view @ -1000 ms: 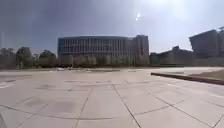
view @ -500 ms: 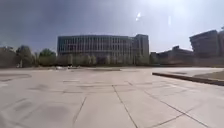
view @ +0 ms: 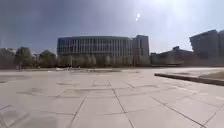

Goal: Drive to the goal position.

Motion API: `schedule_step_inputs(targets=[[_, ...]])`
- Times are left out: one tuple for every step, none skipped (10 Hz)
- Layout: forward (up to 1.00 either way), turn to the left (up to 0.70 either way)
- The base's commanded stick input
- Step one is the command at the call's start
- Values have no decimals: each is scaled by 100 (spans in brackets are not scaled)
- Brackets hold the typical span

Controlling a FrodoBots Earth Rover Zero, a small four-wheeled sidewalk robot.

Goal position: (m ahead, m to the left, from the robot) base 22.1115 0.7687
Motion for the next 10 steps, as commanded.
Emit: schedule_step_inputs(targets=[[70, 1], [70, 1], [70, 1], [70, 1], [70, 1], [70, 1], [70, 1], [70, -1], [70, -12], [70, -23]])
